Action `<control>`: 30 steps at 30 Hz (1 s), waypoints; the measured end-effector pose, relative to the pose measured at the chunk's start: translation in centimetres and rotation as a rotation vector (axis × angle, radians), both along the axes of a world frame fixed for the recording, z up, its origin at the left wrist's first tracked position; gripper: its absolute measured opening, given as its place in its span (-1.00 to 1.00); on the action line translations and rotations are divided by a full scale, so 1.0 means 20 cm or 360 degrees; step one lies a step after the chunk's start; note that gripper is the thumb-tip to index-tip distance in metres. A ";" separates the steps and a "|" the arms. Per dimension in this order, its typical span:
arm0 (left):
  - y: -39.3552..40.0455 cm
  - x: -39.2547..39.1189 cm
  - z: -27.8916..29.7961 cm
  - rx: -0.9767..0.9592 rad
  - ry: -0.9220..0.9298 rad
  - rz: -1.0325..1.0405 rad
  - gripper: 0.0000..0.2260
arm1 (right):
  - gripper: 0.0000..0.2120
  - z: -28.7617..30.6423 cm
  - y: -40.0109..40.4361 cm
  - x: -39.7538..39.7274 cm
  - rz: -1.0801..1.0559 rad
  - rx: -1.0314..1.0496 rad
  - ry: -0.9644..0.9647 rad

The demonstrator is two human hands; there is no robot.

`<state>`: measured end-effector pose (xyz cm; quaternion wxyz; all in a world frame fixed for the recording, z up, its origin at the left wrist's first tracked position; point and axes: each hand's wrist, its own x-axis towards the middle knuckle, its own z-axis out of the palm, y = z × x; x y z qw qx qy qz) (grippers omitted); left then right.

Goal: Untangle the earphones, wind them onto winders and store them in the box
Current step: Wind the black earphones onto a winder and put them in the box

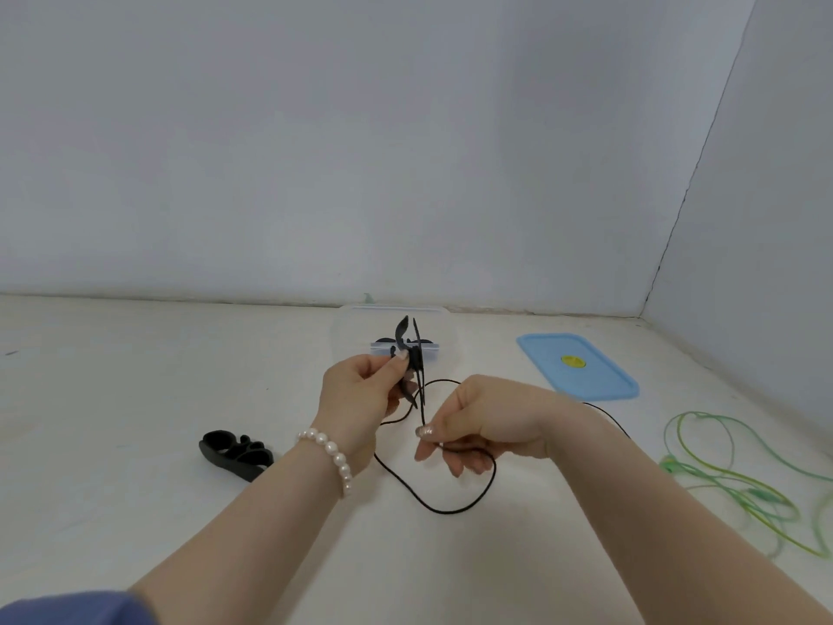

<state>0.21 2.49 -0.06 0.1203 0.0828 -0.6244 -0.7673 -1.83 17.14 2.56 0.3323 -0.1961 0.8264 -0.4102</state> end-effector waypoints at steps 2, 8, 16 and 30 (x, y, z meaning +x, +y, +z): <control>0.00 0.02 0.02 0.0136 -0.0002 -0.0150 -0.84 | -0.82 -0.04 -0.01 -0.01 0.0011 0.0095 -0.0026; 0.01 0.05 0.03 -0.0035 -0.0047 -0.0337 -0.87 | -0.81 -0.07 0.04 -0.07 -0.0252 0.0129 0.0033; 0.02 0.06 0.00 -0.0571 -0.0074 -0.0542 -0.92 | -0.90 -0.04 0.16 -0.14 -0.0622 -0.0244 0.0073; -0.02 0.00 -0.05 -0.1163 -0.0034 -0.0179 -0.89 | -0.83 0.02 0.18 -0.14 -0.0663 -0.0627 -0.0156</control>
